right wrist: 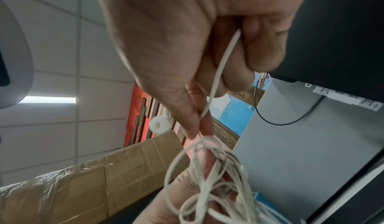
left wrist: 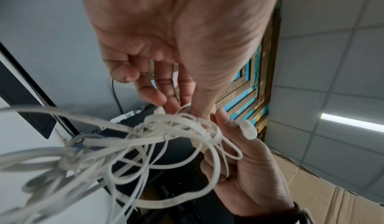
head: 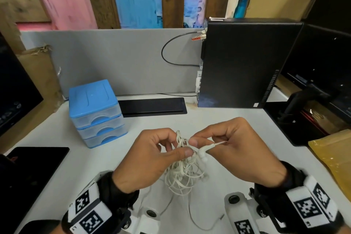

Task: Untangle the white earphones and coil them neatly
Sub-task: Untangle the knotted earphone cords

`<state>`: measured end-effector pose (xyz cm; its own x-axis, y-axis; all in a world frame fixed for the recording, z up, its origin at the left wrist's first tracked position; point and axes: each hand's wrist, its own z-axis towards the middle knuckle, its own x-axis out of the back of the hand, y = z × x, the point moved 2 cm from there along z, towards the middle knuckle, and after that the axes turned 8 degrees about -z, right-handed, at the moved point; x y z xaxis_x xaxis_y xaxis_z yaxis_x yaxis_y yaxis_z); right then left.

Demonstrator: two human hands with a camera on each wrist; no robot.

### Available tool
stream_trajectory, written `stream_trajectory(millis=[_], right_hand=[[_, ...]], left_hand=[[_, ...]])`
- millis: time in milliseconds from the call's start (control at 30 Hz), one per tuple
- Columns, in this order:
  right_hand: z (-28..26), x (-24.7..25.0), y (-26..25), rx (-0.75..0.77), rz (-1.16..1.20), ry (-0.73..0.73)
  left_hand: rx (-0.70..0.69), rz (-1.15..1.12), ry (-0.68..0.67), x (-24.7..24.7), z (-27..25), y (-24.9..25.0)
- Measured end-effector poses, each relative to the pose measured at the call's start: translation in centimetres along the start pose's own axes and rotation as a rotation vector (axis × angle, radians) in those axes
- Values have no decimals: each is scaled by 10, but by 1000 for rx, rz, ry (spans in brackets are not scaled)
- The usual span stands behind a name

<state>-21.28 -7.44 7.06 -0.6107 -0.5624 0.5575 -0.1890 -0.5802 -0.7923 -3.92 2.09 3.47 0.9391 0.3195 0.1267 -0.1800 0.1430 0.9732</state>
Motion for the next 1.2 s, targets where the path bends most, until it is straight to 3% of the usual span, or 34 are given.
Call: stream_trajectory(millis=[333,500,667,800,867,1033,1200], right_hand=[[-1,-10,3,30,-125,45],[-1,-9,1,32,-154,55],[-5,11,2,2,-375,-276],[-1,0,-12,94,-2,-166],[3,-19,-12,94,128,-151],[8,-27,5,18,204,-37],[11,-30,11,-35,213,-78]], left_hand=[[29,-108,-132,7,-3,12],[11,-76,-103,12,-2,15],[10,2,-46,14,-1,17],[-96,235,-140,4,-8,27],[-138,268,-107,1,-11,31],[-127,95,83,12,-4,28],[-139,-150,186,9,-2,26]])
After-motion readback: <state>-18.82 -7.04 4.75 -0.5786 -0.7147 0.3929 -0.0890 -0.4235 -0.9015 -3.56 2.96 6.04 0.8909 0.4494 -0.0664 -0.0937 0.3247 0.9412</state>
